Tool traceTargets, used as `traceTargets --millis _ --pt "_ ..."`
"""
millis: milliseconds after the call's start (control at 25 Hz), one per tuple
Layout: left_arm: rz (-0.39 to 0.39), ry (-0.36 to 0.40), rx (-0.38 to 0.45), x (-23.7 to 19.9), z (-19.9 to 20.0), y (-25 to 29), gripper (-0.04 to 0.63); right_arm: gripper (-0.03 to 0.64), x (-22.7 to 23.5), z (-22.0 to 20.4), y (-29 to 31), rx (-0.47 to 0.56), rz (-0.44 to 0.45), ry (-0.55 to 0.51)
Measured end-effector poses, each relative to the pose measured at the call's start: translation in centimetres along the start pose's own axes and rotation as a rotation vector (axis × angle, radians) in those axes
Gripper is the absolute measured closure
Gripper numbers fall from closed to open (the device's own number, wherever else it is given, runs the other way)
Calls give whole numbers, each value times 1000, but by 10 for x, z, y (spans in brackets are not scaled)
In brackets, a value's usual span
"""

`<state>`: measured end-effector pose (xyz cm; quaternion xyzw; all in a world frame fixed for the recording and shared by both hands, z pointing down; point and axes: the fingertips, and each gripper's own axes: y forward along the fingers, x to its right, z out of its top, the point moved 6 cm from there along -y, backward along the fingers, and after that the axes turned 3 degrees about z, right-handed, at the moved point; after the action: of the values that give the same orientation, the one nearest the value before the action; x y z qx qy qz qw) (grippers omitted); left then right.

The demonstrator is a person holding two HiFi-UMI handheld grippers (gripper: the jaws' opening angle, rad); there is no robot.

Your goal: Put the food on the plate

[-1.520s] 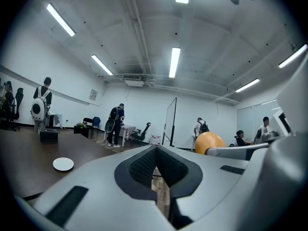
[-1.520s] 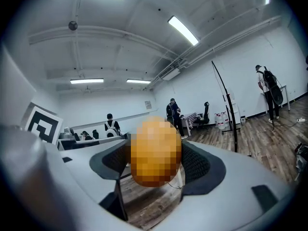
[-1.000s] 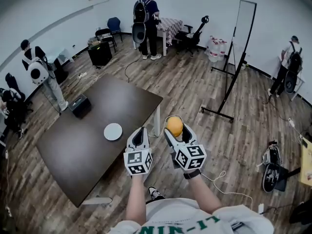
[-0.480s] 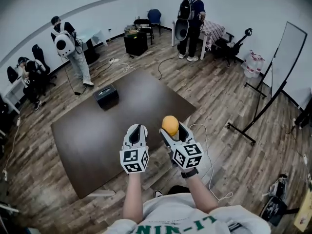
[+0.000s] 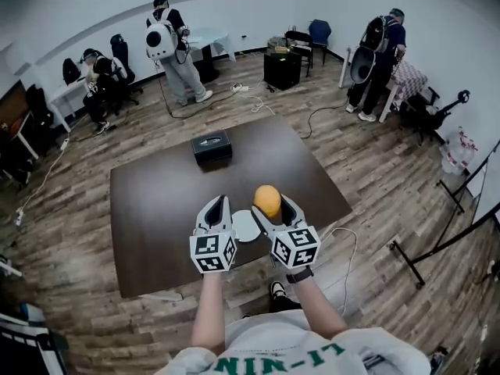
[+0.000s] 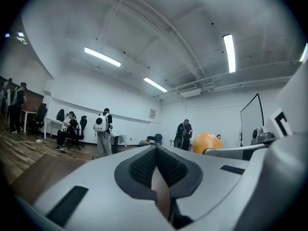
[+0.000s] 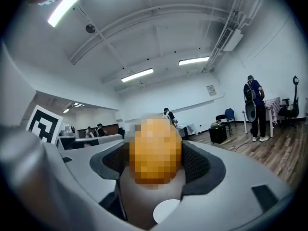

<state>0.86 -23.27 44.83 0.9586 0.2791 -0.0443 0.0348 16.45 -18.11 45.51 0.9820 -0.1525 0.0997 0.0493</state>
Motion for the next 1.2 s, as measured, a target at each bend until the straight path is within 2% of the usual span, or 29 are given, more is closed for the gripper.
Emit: traceTargets --millis 200,400,560,920,1200 --pt "97 -4 11 -9 -4 47 584 275 41 7 57 -49 93 -48" --pt "198 -9 -5 -16 -13 78 584 275 67 1 101 -126 188 -46" --pt "258 -10 -8 -20 -12 90 584 275 83 -4 120 -176 223 -53" --pt "281 -13 6 -49 -6 115 584 273 84 -32 174 -267 269 -71" --pt "266 -5 14 -81 0 129 584 273 72 -76 216 -401 276 -67"
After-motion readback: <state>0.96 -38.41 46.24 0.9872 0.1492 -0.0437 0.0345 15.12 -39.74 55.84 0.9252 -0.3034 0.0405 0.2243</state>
